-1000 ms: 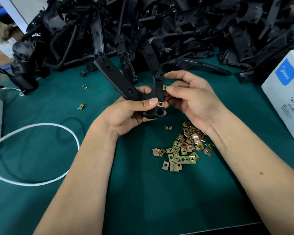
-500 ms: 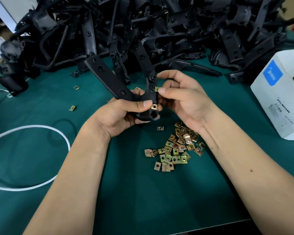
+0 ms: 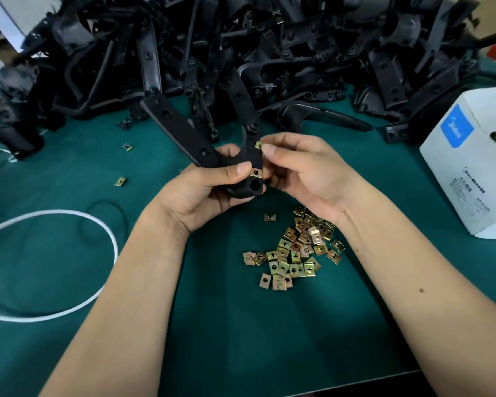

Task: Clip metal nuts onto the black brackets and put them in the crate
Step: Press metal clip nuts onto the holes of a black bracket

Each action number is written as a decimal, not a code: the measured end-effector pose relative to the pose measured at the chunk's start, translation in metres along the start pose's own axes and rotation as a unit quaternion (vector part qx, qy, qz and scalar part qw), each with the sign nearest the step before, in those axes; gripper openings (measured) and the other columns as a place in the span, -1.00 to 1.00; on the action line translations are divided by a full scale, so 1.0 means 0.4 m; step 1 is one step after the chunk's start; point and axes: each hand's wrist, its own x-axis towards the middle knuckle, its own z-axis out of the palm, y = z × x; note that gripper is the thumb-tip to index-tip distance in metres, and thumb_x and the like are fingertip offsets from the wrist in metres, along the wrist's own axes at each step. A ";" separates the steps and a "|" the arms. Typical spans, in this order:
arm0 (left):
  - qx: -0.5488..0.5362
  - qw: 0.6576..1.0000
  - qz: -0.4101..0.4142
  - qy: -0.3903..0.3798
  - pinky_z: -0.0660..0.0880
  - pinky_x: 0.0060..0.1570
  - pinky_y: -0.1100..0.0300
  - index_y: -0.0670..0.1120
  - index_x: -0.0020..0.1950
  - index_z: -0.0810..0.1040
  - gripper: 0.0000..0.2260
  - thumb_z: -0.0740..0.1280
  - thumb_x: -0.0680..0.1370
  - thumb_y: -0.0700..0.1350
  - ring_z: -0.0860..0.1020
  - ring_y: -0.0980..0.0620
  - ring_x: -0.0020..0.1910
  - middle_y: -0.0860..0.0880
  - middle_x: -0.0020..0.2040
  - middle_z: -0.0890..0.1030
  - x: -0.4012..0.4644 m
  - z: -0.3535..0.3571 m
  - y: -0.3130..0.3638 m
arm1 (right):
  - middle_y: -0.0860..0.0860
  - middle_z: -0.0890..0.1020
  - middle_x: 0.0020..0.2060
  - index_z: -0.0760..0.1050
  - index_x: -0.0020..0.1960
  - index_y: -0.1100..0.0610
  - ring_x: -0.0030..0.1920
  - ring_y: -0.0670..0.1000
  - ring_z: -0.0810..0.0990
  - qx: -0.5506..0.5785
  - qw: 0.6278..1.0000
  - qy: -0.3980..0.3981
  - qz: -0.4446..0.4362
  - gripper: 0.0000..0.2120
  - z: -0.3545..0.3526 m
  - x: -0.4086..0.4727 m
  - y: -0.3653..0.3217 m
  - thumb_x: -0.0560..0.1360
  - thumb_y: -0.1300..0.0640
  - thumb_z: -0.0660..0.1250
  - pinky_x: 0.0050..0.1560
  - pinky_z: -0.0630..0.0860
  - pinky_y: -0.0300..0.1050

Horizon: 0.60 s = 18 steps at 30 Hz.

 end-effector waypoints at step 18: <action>-0.006 0.984 0.070 0.163 0.58 -0.32 0.17 0.02 -0.26 0.66 -0.92 0.50 0.43 -0.06 0.65 0.00 -0.29 -0.04 -0.24 0.68 0.014 0.036 -0.014 | -0.01 0.55 -0.42 0.57 -0.11 0.24 -0.40 -0.06 0.48 -0.152 0.987 0.011 -0.049 -0.82 0.008 -0.006 0.010 0.66 0.22 0.32 -0.35 0.37 -0.23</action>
